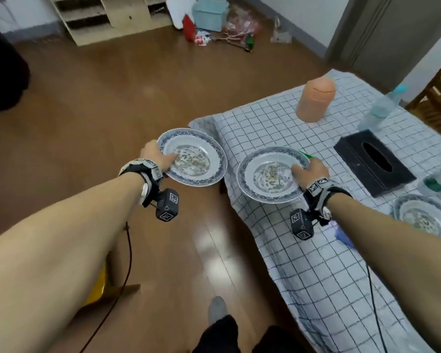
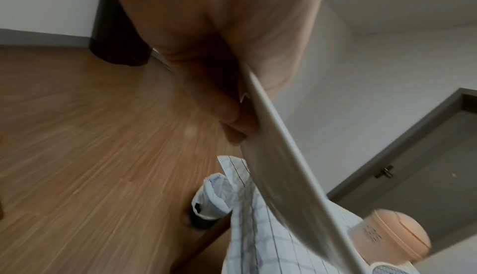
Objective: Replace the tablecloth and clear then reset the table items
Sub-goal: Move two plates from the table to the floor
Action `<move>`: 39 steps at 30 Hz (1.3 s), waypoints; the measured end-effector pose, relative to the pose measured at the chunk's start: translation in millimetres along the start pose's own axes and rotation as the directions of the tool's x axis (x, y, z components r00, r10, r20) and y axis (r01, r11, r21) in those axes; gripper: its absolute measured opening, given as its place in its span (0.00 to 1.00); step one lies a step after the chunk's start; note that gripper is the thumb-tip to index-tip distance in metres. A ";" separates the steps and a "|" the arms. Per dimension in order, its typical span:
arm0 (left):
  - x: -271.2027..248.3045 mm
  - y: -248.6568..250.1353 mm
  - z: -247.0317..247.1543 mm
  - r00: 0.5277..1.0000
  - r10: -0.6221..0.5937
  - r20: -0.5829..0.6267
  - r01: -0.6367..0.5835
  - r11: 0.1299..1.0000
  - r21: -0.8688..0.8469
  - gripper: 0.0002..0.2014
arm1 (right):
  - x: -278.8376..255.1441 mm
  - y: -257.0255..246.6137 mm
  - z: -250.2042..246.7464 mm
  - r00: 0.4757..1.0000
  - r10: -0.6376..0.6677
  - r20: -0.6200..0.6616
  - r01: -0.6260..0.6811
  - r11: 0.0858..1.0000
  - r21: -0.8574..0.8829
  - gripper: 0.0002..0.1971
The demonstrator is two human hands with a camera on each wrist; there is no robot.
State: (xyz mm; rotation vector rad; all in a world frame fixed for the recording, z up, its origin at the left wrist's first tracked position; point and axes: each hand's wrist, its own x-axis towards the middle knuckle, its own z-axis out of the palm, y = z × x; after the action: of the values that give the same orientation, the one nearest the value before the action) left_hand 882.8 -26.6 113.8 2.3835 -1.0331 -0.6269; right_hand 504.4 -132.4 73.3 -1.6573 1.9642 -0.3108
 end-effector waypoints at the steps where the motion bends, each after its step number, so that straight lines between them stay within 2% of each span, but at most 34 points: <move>1: 13.3 -10.9 -10.4 1.000 -0.013 -0.008 0.013 1.000 -0.010 0.20 | 6.1 -22.0 9.4 1.000 -0.024 0.018 0.024 1.000 -0.010 0.15; 8: 110.4 -69.9 -71.0 0.990 -0.108 -0.086 0.108 0.994 -0.010 0.20 | 68.8 -158.5 81.9 0.993 -0.113 0.043 0.113 0.993 0.019 0.15; 12: 195.3 -98.9 -98.8 0.984 -0.140 -0.113 0.139 0.990 -0.020 0.19 | 121.1 -236.2 132.6 0.982 -0.175 0.072 0.171 0.983 0.065 0.16; 18: 339.8 -105.4 -130.6 0.964 -0.227 -0.141 0.218 0.973 -0.081 0.19 | 219.6 -362.6 201.9 0.963 -0.228 0.146 0.218 0.973 0.079 0.11; 22: 428.2 -95.1 -159.7 0.960 -0.241 -0.143 0.237 0.971 -0.045 0.19 | 281.2 -439.5 225.3 0.958 -0.218 0.186 0.200 0.973 0.111 0.14; 28: 564.9 -90.3 -206.2 0.963 -0.233 -0.133 0.226 0.972 -0.065 0.21 | 364.7 -551.1 252.7 0.970 -0.169 0.178 0.146 0.980 0.137 0.15; 33: 710.5 -92.4 -222.2 0.980 -0.171 -0.101 0.166 0.984 -0.062 0.21 | 437.4 -633.4 292.5 0.986 -0.117 0.115 0.097 0.981 0.169 0.13; 39: 890.6 -50.0 -211.9 1.000 -0.021 -0.004 0.021 0.999 0.041 0.22 | 523.2 -681.1 324.4 0.993 0.120 0.018 -0.121 0.968 0.221 0.15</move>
State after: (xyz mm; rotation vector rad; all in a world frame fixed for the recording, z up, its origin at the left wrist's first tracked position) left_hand 1577.1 -622.5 55.2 2.4331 -1.0302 -0.6143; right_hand 1201.0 -727.6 15.7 -1.3909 1.9386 -0.4614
